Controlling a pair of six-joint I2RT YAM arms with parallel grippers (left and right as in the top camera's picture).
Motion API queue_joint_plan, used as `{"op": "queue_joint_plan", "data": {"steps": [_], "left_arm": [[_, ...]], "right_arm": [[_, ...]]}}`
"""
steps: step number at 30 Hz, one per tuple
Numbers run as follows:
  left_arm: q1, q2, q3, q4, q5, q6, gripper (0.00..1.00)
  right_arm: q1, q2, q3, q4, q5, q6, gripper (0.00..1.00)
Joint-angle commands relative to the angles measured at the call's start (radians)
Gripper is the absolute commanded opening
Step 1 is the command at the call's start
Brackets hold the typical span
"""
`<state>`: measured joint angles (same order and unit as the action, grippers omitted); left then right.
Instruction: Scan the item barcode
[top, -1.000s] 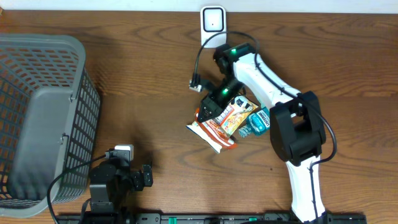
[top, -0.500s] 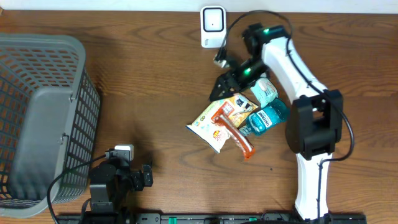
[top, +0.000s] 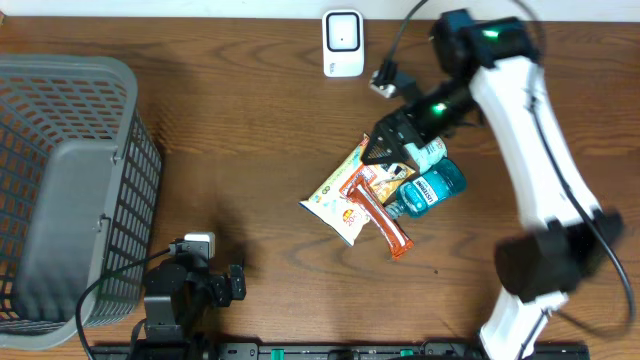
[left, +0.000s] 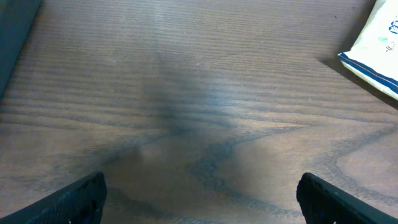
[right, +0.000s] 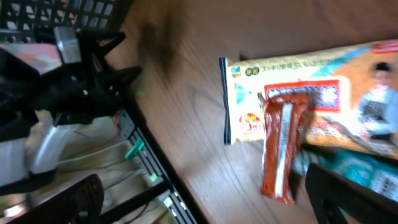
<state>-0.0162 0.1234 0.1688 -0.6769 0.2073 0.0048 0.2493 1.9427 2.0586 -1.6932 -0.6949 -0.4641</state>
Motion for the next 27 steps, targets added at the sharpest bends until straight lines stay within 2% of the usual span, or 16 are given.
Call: {"op": "queue_joint_plan", "data": {"steps": [1, 3, 4, 7, 10, 12, 15, 21, 27], "left_arm": [[0.0, -0.002, -0.005, -0.013, 0.001, 0.01, 0.98], [0.0, -0.002, -0.005, -0.013, 0.001, 0.01, 0.98], [0.0, -0.002, -0.005, -0.013, 0.001, 0.01, 0.98], [0.0, -0.002, -0.005, -0.012, 0.001, 0.01, 0.98], [0.0, -0.002, -0.005, -0.012, 0.001, 0.01, 0.98], [0.0, -0.002, -0.005, -0.012, 0.001, 0.01, 0.98], [0.0, -0.002, -0.005, -0.012, 0.001, 0.01, 0.98], [0.0, -0.002, -0.005, -0.013, 0.001, 0.01, 0.98], [0.0, -0.002, -0.005, -0.013, 0.001, 0.01, 0.98]], "right_arm": [[0.032, -0.148, 0.019, 0.005, 0.144, 0.119, 0.99], [0.069, -0.2, 0.019, 0.023, 0.275, 0.243, 0.99], [0.112, -0.234, 0.018, 0.036, 0.444, 0.388, 0.99], [0.208, -0.27, 0.01, 0.03, 0.786, 0.639, 0.99], [0.311, -0.278, -0.036, 0.027, 1.024, 0.862, 0.99], [0.362, -0.274, -0.092, 0.042, 1.057, 0.937, 0.99], [0.42, -0.268, -0.241, 0.136, 1.035, 0.969, 0.99], [0.448, -0.268, -0.484, 0.242, 0.982, 1.094, 0.99], [0.465, -0.33, -0.544, 0.241, 1.057, 1.193, 0.99]]}}
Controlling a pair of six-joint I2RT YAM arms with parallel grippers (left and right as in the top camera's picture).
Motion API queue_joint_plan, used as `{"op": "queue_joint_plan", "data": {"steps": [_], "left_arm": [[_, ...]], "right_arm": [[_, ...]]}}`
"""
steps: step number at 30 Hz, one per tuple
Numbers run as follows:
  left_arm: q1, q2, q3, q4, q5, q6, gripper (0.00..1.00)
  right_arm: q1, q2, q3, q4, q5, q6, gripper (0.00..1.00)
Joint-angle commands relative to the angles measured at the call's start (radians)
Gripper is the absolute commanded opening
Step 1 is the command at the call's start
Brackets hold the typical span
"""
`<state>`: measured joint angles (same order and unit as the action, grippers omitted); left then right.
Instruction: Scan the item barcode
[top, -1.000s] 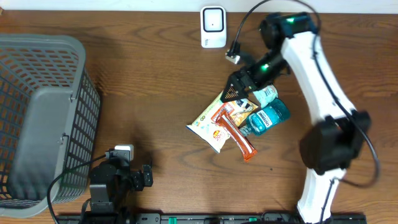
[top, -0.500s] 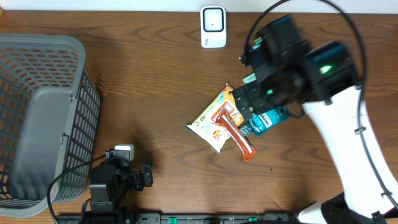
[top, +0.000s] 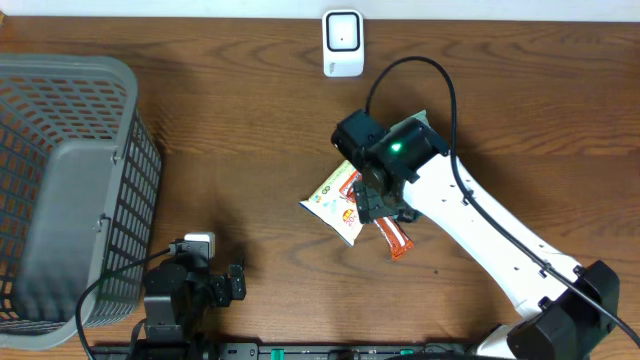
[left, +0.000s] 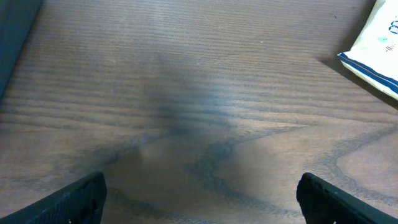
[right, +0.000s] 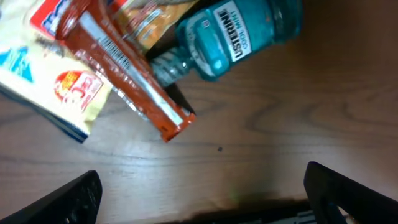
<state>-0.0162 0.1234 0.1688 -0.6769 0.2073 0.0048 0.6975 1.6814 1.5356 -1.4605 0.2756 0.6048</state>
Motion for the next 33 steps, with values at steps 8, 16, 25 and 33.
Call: {"op": "queue_joint_plan", "data": {"steps": [8, 16, 25, 33], "left_arm": [[0.0, -0.002, -0.005, -0.013, 0.001, 0.01, 0.98], [0.0, -0.002, -0.005, -0.013, 0.001, 0.01, 0.98], [0.0, -0.002, -0.005, -0.012, 0.001, 0.01, 0.98], [0.0, -0.002, -0.005, -0.012, 0.001, 0.01, 0.98]], "right_arm": [[0.149, -0.09, -0.331, 0.306, 0.333, 0.273, 0.99], [0.168, -0.086, -0.526, 0.613, 0.335, 0.167, 0.91], [0.197, -0.082, -0.644, 0.761, 0.347, 0.066, 0.8], [0.22, -0.058, -0.651, 0.783, 0.372, 0.014, 0.8]]}}
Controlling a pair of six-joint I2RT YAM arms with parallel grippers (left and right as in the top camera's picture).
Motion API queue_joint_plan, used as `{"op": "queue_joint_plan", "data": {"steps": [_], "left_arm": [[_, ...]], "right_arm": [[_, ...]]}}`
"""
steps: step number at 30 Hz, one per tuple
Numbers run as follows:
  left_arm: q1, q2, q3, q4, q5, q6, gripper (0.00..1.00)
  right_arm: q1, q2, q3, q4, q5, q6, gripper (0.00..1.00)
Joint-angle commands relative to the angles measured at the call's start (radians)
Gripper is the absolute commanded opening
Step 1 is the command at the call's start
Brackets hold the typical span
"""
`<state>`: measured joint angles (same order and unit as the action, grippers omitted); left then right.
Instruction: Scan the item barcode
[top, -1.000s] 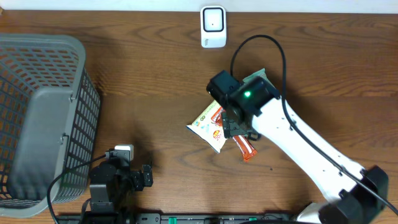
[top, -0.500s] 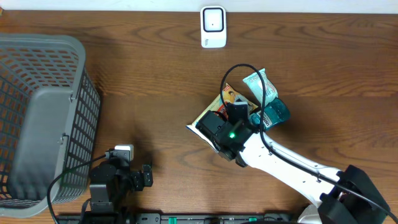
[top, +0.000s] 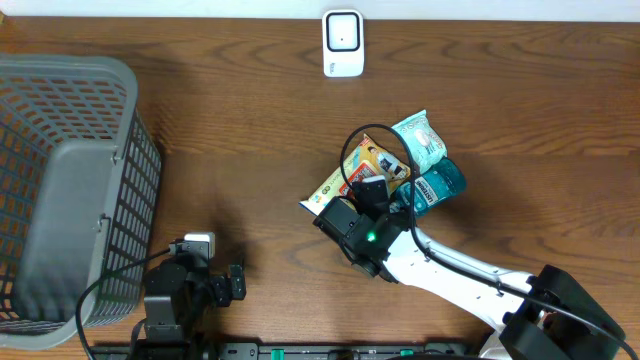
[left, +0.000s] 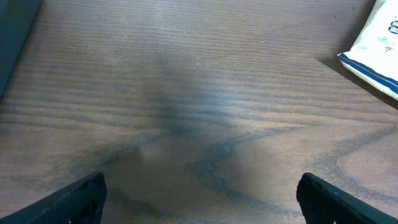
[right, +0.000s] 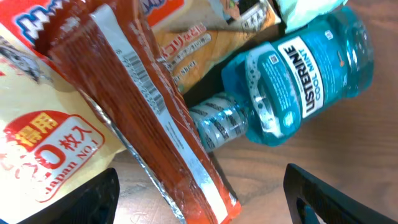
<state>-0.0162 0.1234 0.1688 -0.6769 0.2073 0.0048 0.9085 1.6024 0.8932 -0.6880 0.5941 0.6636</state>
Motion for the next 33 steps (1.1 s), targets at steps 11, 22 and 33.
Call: {"op": "queue_joint_plan", "data": {"steps": [11, 22, 33], "left_arm": [[0.0, -0.002, -0.005, -0.013, 0.001, 0.01, 0.98], [0.0, -0.002, -0.005, -0.013, 0.001, 0.01, 0.98], [0.0, -0.002, -0.005, -0.013, 0.001, 0.01, 0.98]], "right_arm": [[0.009, 0.26, -0.01, 0.068, 0.139, -0.075, 0.61], [0.016, 0.325, 0.042, -0.044, 0.323, -0.08, 0.01], [0.023, 0.144, 0.317, -0.173, 0.415, -0.587, 0.01]]}}
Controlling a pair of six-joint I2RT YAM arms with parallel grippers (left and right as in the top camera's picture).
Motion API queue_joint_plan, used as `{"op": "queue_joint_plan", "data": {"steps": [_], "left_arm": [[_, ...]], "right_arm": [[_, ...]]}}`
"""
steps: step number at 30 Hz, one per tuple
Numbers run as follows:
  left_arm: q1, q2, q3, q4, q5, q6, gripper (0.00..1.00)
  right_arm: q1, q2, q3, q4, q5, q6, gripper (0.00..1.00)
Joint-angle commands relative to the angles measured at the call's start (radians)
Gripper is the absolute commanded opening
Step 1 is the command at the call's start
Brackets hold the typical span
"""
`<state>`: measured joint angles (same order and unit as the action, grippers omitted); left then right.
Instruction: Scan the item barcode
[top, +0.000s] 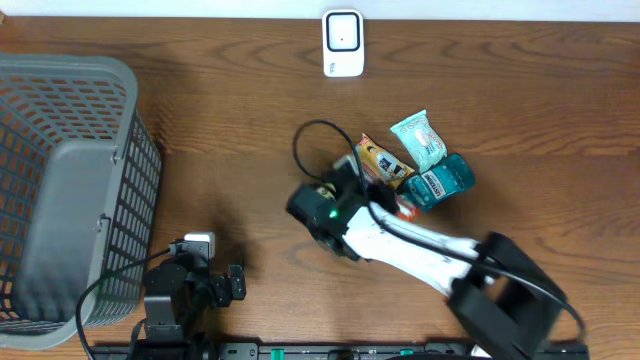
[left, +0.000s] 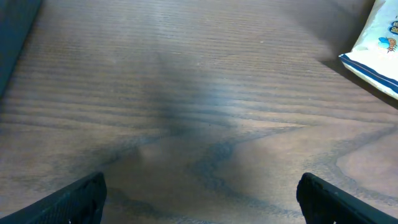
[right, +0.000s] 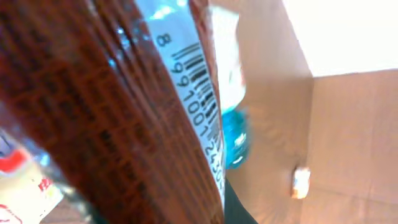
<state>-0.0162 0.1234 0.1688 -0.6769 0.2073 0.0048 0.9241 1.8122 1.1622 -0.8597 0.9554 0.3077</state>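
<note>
A red-brown snack bar (right: 112, 124) fills the right wrist view, its white barcode strip (right: 199, 81) facing the camera. My right gripper (top: 345, 182) is at the pile of goods and looks shut on the bar; its fingertips are hidden behind the wrapper. Only the bar's red end (top: 405, 210) shows from overhead. The white scanner (top: 342, 42) stands at the table's far edge and appears small and distant as the scanner (right: 300, 180) beyond the bar. My left gripper (left: 202, 202) rests open over bare wood at the front left.
A blue mouthwash bottle (top: 442, 182), a mint-green packet (top: 418, 140) and a yellow snack pack (top: 375, 160) lie by the right gripper. A corner of that pack (left: 379, 43) shows in the left wrist view. A grey basket (top: 60, 190) fills the left side.
The right gripper was open just above the bar lying on the pile. Now the bar is pressed close to the wrist camera, tilted up, and the arm has shifted left.
First the right arm was high at the back right, gripper over the pile. Then it hung above the bar and bottle, then lower with open jaws over the bar. Now the bar stands raised at the jaws. The left arm never moved.
</note>
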Motion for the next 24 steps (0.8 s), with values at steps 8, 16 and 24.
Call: {"op": "queue_joint_plan", "data": {"steps": [8, 16, 24], "left_arm": [[0.0, -0.002, -0.005, -0.013, 0.001, 0.01, 0.98], [0.0, -0.002, -0.005, -0.013, 0.001, 0.01, 0.98], [0.0, -0.002, -0.005, -0.013, 0.001, 0.01, 0.98]], "right_arm": [[-0.026, -0.086, 0.02, 0.138, -0.528, -0.564, 0.01], [-0.042, 0.006, -0.031, 0.245, -0.452, -0.6, 0.06], [-0.055, 0.029, -0.028, 0.304, -0.43, -0.542, 0.49]]}}
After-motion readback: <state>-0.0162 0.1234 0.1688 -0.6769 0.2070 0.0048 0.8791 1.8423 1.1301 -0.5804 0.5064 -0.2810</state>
